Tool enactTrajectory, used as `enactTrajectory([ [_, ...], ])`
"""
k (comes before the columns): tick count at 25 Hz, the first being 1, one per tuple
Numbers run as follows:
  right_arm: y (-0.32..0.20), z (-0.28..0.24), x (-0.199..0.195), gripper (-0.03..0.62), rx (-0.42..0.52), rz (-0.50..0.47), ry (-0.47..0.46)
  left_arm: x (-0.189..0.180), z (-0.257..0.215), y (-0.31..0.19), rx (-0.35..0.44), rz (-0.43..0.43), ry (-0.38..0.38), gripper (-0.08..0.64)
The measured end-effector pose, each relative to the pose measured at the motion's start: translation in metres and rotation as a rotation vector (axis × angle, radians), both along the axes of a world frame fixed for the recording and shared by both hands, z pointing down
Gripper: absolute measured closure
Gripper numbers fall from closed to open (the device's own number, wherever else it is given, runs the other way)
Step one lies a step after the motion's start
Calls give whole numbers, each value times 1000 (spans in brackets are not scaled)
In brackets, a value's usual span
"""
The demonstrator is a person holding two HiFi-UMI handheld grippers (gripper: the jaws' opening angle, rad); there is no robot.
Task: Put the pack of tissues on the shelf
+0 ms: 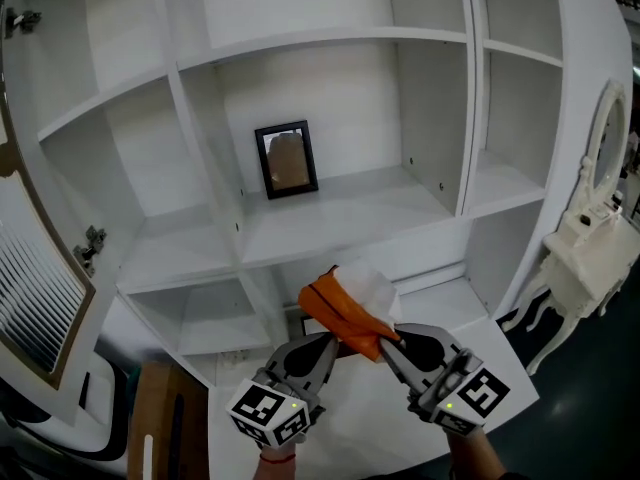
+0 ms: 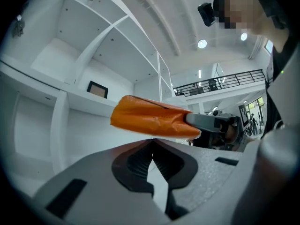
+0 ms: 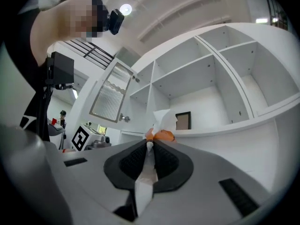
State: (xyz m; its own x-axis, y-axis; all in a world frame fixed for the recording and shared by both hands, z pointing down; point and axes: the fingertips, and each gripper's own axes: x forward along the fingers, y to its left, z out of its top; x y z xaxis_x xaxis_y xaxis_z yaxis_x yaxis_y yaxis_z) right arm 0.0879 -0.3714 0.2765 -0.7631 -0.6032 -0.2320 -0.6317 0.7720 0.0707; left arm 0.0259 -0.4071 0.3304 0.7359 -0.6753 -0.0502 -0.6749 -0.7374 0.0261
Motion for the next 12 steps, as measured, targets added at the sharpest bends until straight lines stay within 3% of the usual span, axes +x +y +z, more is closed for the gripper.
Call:
enactTrajectory([
  [6,2,-19,2,569,-7,-99,-5,4,-24,13,24,65,-11,554],
  [12,2,-35,10,569,6,-187,-10,3,-48,19,63,89,43,554],
])
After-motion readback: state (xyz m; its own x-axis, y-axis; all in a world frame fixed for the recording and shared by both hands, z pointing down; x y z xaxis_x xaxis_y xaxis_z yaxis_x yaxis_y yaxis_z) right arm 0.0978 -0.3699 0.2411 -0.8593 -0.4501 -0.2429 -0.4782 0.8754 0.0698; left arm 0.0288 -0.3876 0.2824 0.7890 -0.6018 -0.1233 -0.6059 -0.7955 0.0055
